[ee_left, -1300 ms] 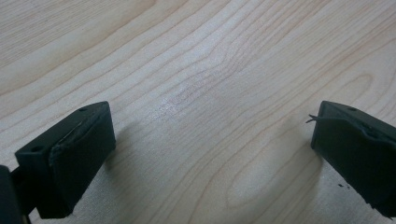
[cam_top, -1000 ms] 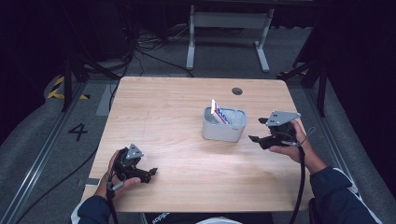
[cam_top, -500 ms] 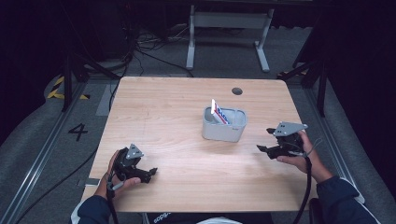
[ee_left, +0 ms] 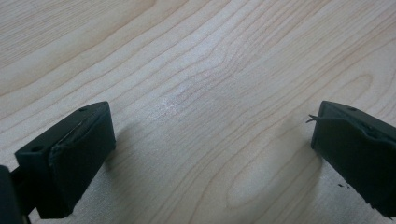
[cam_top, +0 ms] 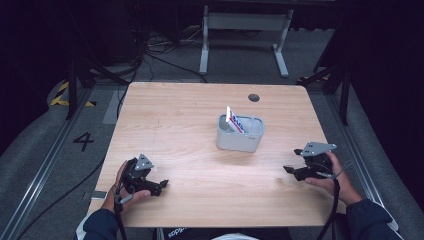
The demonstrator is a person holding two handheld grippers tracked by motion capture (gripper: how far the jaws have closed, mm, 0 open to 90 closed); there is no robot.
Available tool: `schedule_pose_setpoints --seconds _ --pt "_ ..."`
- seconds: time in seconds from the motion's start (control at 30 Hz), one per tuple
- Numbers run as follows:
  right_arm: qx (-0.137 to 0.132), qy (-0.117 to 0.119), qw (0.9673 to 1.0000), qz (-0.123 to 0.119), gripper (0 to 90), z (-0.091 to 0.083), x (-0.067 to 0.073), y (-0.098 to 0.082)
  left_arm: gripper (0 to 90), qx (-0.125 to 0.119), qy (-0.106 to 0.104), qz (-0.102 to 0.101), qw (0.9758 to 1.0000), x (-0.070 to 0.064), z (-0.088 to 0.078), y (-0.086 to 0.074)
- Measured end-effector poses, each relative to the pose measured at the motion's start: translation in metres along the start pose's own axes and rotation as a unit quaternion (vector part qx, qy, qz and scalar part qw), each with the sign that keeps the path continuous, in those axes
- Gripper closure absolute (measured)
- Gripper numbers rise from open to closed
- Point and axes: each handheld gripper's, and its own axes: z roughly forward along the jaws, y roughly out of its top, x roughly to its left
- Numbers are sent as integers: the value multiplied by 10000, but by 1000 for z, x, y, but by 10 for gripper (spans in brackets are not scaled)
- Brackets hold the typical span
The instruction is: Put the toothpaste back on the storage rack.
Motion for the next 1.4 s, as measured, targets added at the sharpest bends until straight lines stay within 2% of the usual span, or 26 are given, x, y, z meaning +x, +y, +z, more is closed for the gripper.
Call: schedule_pose_setpoints --seconds 0.07,0.13,0.3,0.37,0.53,0.63,0.8,0.83,0.9,1.0,1.03,1.1,1.3,1.33,1.4 --pt "98 -56 9999 -11 236 0 2 -5 1 16 6 33 10000 0 0 0" --pt "111 30 9999 82 236 0 3 -10 1 16 6 30 10000 0 0 0" --pt "21 76 9994 334 233 0 5 -23 1 16 7 31 10000 0 0 0" --pt "-3 31 9994 352 233 -1 7 -28 1 2 7 16 10000 0 0 0" --pt "-77 86 9989 462 230 -2 12 -38 2 3 4 23 10000 0 0 0" --pt "-117 224 9978 618 228 -5 15 -48 2 2 4 22 10000 0 0 0" --pt "-216 262 9957 867 215 -14 20 -63 1 34 44 77 10000 1 0 1" --pt "-253 280 9949 937 214 -14 20 -65 1 38 2 -46 10000 0 0 1" --pt "-353 227 9942 988 213 -15 21 -69 1 27 11 -10 10000 1 1 1" --pt "-360 191 9940 1019 212 -15 23 -69 1 11 29 28 10000 2 2 3" --pt "-356 187 9939 1030 211 -16 23 -69 1 16 12 -46 10000 1 2 3" --pt "-362 175 9937 1045 211 -16 23 -70 1 29 7 -50 10000 1 4 4" --pt "-358 168 9937 1046 210 -16 23 -70 1 16 46 55 10000 3 5 6" --pt "-358 168 9937 1046 210 -16 23 -70 1 9 40 -3 10000 3 5 6" --pt "-360 172 9937 1047 210 -16 23 -70 1 33 -11 28 10000 3 6 7"
